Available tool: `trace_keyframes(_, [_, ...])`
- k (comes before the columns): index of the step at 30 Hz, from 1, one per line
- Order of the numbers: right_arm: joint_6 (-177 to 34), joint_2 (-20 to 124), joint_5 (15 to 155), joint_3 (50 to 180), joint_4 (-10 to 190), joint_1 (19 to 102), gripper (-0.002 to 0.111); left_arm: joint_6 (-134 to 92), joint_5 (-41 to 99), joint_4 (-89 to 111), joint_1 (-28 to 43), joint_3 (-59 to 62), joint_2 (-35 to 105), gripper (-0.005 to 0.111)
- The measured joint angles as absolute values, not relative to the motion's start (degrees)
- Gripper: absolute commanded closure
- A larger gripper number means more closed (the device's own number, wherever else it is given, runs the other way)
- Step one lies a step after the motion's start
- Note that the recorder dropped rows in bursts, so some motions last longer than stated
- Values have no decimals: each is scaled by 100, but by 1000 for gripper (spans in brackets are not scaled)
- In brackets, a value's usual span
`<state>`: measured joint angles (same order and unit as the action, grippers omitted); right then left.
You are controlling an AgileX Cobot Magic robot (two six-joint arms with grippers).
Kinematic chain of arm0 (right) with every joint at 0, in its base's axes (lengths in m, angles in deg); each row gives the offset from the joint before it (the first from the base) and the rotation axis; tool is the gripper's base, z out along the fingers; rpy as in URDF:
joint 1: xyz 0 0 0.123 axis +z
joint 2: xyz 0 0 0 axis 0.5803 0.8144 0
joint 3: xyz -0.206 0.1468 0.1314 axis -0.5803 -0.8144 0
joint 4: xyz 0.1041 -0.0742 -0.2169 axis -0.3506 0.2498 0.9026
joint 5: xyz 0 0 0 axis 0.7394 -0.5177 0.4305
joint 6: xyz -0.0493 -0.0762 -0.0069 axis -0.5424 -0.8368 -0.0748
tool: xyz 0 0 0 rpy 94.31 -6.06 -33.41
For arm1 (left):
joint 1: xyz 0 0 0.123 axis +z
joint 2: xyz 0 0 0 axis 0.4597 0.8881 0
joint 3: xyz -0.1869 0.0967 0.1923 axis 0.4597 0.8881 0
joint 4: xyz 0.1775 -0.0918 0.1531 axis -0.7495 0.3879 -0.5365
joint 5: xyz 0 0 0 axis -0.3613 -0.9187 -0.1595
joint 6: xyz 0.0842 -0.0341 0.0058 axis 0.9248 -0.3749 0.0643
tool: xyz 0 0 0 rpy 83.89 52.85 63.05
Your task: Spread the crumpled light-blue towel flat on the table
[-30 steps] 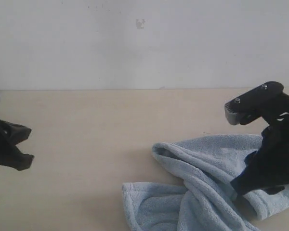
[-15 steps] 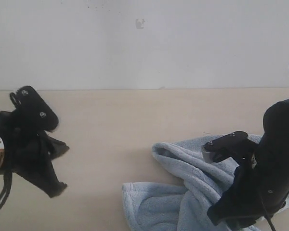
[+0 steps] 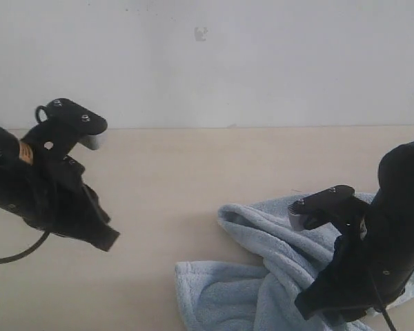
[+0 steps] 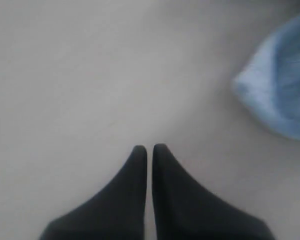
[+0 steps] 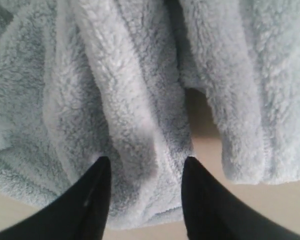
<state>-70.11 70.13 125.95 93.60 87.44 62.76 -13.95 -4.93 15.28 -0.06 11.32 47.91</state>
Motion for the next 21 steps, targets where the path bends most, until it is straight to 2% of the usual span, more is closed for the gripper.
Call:
trace_keyframes(1, [-7050,7013,12583,9360,8640,6276,105,-307,-400,3148,-6,1185,4822,103])
trace_keyframes(5, [-7515,7013,12572,9360,8213,6276,107,3879,-812,7184,-6,1447,5017,103])
trace_keyframes(7, [-7582,7013,12490,9360,8187,6276,107,5459,-1383,8174,-8,1629,5226,103])
trace_keyframes(10, [-7603,7013,12428,9360,8327,6276,105,6343,-1629,8629,-118,1844,5622,103])
trace_keyframes(11, [-7603,7013,12453,9360,8402,6276,98,6419,-1629,8671,-170,1854,5726,103])
trace_keyframes(14, [-7603,7013,12488,9360,8698,6276,64,6515,-1733,8936,-392,1854,5797,103])
trace_keyframes(15, [-7580,7013,12457,9360,8805,6276,59,6517,-1866,9069,-465,1854,5797,103])
trace_keyframes(19, [-7544,7065,12291,9360,8877,6276,66,6528,-2260,9513,-649,1854,5797,103])
trace_keyframes(21, [-7521,7190,12253,9360,8875,6276,76,6556,-2366,9626,-693,1854,5797,103])
